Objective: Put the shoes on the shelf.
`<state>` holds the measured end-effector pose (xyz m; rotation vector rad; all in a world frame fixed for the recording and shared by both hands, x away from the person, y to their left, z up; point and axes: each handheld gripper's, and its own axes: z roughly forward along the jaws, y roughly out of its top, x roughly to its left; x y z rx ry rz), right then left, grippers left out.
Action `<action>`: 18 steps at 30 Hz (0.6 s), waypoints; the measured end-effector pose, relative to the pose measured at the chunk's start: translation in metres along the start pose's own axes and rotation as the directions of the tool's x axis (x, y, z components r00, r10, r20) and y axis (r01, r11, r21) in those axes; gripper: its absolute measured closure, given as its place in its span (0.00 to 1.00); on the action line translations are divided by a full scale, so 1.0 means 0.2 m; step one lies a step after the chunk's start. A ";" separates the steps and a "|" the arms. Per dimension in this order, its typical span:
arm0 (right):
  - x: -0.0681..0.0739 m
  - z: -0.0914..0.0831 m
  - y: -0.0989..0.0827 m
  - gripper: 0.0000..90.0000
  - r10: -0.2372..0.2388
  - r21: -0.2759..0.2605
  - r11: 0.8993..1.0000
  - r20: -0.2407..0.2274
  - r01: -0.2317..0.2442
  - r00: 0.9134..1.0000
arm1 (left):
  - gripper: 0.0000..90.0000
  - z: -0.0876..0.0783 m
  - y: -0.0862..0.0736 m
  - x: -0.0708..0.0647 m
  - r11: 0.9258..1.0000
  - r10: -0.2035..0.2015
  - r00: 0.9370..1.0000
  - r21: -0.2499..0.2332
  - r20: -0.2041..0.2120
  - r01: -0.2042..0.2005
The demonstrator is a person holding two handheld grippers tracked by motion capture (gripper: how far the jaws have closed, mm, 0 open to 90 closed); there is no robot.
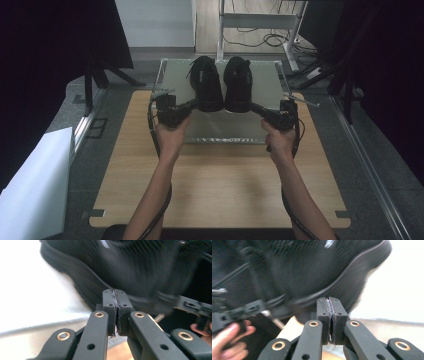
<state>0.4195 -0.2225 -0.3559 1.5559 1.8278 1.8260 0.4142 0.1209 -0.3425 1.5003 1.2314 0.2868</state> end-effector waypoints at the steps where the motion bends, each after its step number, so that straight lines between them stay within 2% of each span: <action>1: -0.02 0.01 0.02 0.98 0.007 -0.005 1.000 0.013 -0.007 1.000 | 0.98 0.02 0.02 0.01 1.000 -0.003 1.000 0.010 -0.018 0.003; 5: -0.07 0.09 0.07 0.99 0.030 0.009 0.999 0.088 -0.030 0.996 | 0.99 0.12 0.07 0.03 0.998 0.005 0.995 0.056 -0.100 0.001; 6: -0.08 0.11 0.07 0.99 0.035 0.015 0.999 0.106 -0.037 0.994 | 0.99 0.14 0.09 0.04 0.998 0.000 0.994 0.061 -0.110 0.006; 9: -0.11 0.16 0.09 1.00 0.047 0.022 0.999 0.136 -0.050 0.990 | 1.00 0.18 0.11 0.07 0.997 -0.011 0.993 0.077 -0.119 0.020; 12: -0.10 0.19 0.09 1.00 0.027 0.038 0.999 0.177 -0.034 0.984 | 1.00 0.20 0.14 0.07 0.996 -0.002 0.991 0.090 -0.135 0.015; 15: -0.10 0.21 0.09 1.00 0.028 0.039 0.999 0.187 -0.036 0.982 | 1.00 0.23 0.16 0.07 0.995 -0.014 0.991 0.094 -0.136 0.027; 18: -0.10 0.23 0.10 1.00 0.022 0.038 0.999 0.206 -0.030 0.978 | 1.00 0.25 0.17 0.07 0.995 -0.002 0.989 0.098 -0.147 0.017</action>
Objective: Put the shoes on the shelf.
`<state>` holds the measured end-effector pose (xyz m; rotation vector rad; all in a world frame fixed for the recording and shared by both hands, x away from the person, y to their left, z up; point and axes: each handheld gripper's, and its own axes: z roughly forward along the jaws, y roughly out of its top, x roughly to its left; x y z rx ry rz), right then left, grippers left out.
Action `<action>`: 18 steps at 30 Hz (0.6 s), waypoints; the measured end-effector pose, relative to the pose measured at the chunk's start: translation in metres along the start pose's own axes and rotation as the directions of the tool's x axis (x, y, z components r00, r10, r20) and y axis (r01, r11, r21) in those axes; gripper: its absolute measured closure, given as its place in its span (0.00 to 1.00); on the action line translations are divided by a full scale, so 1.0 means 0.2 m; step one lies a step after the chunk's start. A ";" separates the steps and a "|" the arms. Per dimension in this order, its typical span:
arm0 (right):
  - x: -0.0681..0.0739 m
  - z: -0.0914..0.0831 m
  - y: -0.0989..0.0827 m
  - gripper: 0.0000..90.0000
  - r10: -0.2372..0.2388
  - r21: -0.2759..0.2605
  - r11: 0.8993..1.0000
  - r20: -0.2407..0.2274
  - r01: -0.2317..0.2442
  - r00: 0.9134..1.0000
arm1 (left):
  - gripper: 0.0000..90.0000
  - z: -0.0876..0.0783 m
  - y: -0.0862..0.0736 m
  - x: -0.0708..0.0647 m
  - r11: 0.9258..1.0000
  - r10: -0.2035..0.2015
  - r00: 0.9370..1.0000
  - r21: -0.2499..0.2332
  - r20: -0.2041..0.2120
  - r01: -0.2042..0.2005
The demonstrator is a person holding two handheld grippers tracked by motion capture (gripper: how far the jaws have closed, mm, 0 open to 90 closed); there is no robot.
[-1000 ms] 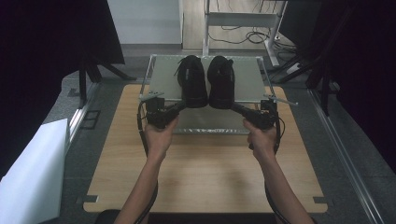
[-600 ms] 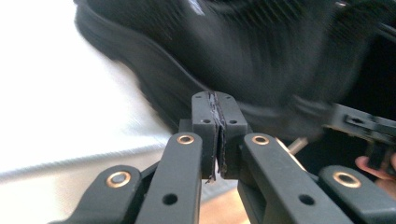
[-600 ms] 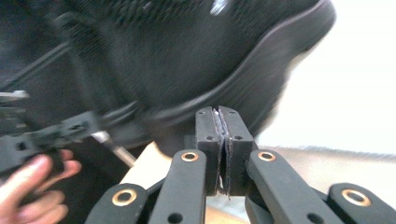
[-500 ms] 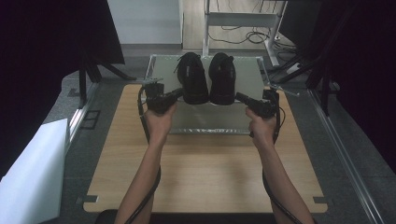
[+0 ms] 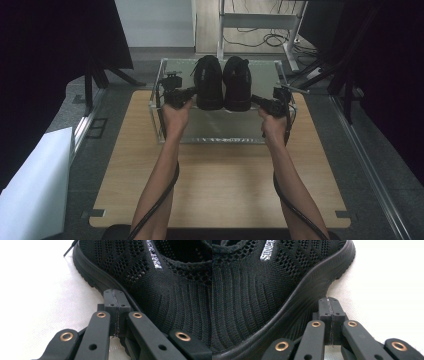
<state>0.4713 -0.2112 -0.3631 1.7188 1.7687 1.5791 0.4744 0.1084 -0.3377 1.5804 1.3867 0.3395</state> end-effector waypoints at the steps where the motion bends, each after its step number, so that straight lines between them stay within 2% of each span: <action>1: 0.00 0.00 0.00 1.00 -0.001 -0.001 1.000 0.006 0.001 1.000 | 1.00 0.00 0.00 0.00 1.000 -0.002 1.000 0.001 0.002 0.002; 5: -0.01 0.02 0.01 1.00 -0.004 -0.005 1.000 0.013 0.004 1.000 | 1.00 0.01 0.00 0.02 1.000 -0.009 1.000 -0.003 0.019 0.009; 8: -0.02 0.00 0.01 1.00 -0.011 -0.021 1.000 -0.001 0.011 1.000 | 1.00 -0.01 -0.02 0.02 1.000 -0.015 0.999 -0.026 0.042 0.016; 13: -0.04 -0.07 0.00 0.87 -0.023 -0.056 0.998 -0.057 0.020 0.998 | 0.86 -0.09 -0.05 0.02 0.998 0.007 0.999 -0.065 0.054 -0.004; 18: -0.04 -0.17 0.00 0.79 -0.059 -0.069 0.996 -0.106 0.052 0.993 | 0.69 -0.17 -0.09 -0.02 0.993 0.061 0.996 -0.104 0.063 -0.054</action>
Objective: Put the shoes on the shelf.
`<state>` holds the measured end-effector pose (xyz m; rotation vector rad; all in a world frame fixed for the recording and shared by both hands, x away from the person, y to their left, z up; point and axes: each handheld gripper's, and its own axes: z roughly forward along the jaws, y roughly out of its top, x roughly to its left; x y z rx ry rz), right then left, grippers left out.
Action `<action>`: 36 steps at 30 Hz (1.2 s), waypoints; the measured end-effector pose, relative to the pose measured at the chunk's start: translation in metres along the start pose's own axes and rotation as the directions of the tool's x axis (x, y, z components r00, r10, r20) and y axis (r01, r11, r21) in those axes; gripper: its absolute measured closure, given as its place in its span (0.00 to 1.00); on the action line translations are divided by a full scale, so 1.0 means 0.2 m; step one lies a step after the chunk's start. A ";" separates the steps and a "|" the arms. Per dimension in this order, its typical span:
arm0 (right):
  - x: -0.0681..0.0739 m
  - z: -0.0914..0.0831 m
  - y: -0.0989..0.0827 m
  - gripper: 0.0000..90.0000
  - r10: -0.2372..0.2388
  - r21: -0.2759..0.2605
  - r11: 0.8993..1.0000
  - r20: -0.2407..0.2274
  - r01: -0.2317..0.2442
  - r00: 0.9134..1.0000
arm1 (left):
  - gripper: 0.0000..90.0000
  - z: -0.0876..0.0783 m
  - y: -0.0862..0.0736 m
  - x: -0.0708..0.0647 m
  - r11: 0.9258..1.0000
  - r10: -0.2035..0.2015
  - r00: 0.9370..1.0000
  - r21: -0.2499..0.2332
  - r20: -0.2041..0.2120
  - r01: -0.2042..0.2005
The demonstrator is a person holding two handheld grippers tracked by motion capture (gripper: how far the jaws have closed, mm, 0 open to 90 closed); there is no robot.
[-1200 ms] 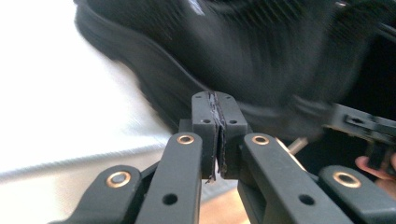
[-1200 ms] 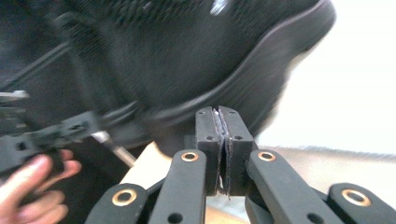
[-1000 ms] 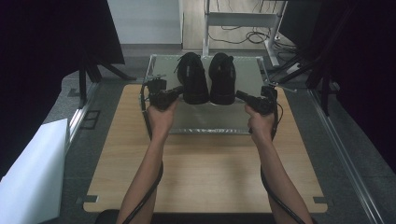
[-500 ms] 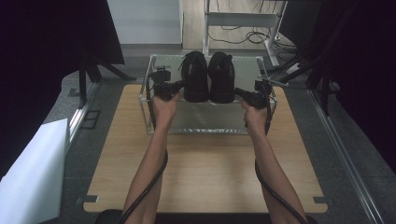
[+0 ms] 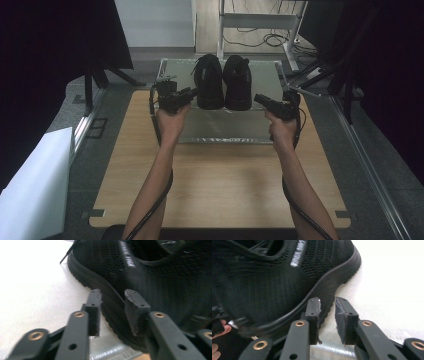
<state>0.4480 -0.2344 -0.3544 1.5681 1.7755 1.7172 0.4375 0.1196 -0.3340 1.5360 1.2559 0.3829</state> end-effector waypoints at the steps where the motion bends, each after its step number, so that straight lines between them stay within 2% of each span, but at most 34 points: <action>1: 0.00 -0.02 0.00 0.77 -0.006 -0.002 1.000 -0.010 0.006 1.000 | 0.66 -0.01 -0.01 -0.01 1.000 0.015 1.000 -0.002 0.002 -0.015; 4: 0.01 -0.06 -0.01 0.71 -0.030 0.003 1.000 -0.030 0.030 0.999 | 0.57 -0.05 -0.04 -0.02 0.999 0.044 0.999 -0.007 0.003 -0.044; 7: 0.01 -0.09 -0.04 0.65 -0.057 0.005 0.998 -0.058 0.057 0.997 | 0.50 -0.08 -0.08 -0.02 0.998 0.062 0.998 -0.002 0.022 -0.062; 11: 0.00 -0.14 -0.09 0.58 -0.119 0.014 0.993 -0.062 0.120 0.991 | 0.42 -0.13 -0.14 0.00 0.999 0.053 0.998 -0.004 0.036 -0.053; 17: -0.02 -0.18 -0.14 0.50 -0.149 0.021 0.988 -0.082 0.152 0.985 | 0.31 -0.18 -0.22 0.00 0.998 0.069 0.997 0.007 0.046 -0.069; 22: -0.01 -0.21 -0.18 0.43 -0.195 0.033 0.979 -0.099 0.199 0.976 | 0.23 -0.21 -0.27 -0.01 0.993 0.114 0.993 0.025 0.023 -0.115; 26: 0.00 -0.24 -0.21 0.37 -0.212 0.047 0.975 -0.102 0.217 0.972 | 0.19 -0.25 -0.32 -0.03 0.987 0.153 0.988 0.041 0.005 -0.153; 31: 0.00 -0.28 -0.25 0.28 -0.255 0.072 0.962 -0.102 0.263 0.962 | 0.15 -0.29 -0.38 -0.03 0.983 0.176 0.984 0.061 -0.012 -0.175; 34: 0.00 -0.31 -0.27 0.24 -0.280 0.096 0.952 -0.112 0.291 0.953 | 0.11 -0.32 -0.41 -0.04 0.981 0.182 0.983 0.074 -0.004 -0.181; 36: 0.00 -0.33 -0.29 0.22 -0.300 0.119 0.942 -0.123 0.314 0.946 | 0.08 -0.34 -0.43 -0.05 0.979 0.191 0.982 0.076 0.001 -0.191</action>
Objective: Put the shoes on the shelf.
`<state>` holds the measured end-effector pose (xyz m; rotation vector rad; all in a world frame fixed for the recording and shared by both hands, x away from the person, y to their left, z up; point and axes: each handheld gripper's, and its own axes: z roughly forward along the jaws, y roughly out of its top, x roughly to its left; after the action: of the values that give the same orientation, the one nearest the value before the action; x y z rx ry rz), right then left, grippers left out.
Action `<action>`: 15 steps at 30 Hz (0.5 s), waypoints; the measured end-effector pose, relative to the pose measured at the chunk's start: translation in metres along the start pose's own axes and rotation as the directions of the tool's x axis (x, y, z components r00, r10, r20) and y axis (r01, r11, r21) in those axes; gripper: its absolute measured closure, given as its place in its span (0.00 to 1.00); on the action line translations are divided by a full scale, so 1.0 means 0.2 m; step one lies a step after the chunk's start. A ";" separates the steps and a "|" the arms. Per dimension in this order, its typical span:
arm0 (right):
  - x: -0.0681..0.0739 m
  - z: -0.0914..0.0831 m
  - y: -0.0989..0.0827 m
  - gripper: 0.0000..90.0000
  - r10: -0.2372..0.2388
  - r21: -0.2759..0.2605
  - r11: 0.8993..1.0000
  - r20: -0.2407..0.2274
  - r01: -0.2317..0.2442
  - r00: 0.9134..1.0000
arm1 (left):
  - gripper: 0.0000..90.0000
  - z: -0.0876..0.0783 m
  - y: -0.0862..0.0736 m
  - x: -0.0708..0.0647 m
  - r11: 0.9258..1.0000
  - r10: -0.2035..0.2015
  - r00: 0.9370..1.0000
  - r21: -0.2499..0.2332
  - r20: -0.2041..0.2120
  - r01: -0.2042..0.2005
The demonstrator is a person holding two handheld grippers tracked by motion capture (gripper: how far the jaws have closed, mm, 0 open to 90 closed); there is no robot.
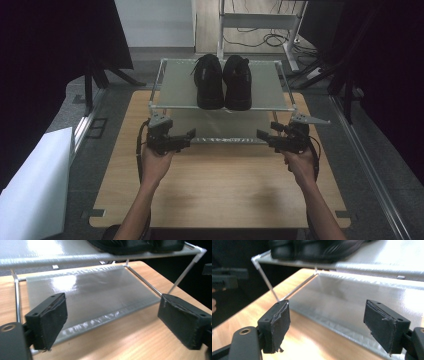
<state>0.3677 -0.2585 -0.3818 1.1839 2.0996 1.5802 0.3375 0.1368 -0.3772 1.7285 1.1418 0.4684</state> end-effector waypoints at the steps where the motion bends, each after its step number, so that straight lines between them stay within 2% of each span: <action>1: 0.01 -0.01 -0.01 0.20 -0.014 0.014 1.000 0.002 0.014 1.000 | 0.07 -0.01 -0.01 -0.01 1.000 0.009 1.000 0.002 0.001 -0.009; 6: 0.03 -0.05 -0.08 0.16 -0.066 0.059 0.996 -0.010 0.066 0.998 | 0.01 -0.05 -0.08 -0.04 0.997 0.065 0.998 0.030 -0.008 -0.064; 9: 0.04 -0.08 -0.13 0.13 -0.079 0.071 0.994 -0.012 0.080 0.997 | 0.00 -0.07 -0.12 -0.05 0.995 0.088 0.996 0.057 -0.011 -0.087; 13: 0.04 -0.11 -0.19 0.10 -0.082 0.091 0.992 -0.011 0.082 0.997 | 0.00 -0.08 -0.20 -0.06 0.987 0.123 0.992 0.109 -0.026 -0.119; 15: 0.03 -0.13 -0.23 0.08 -0.080 0.102 0.992 -0.005 0.080 0.997 | 0.00 -0.08 -0.25 -0.05 0.986 0.127 0.992 0.114 -0.023 -0.123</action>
<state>0.3263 -0.2745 -0.4116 1.1157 2.2229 1.4547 0.2969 0.1400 -0.4112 1.9050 1.1031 0.5160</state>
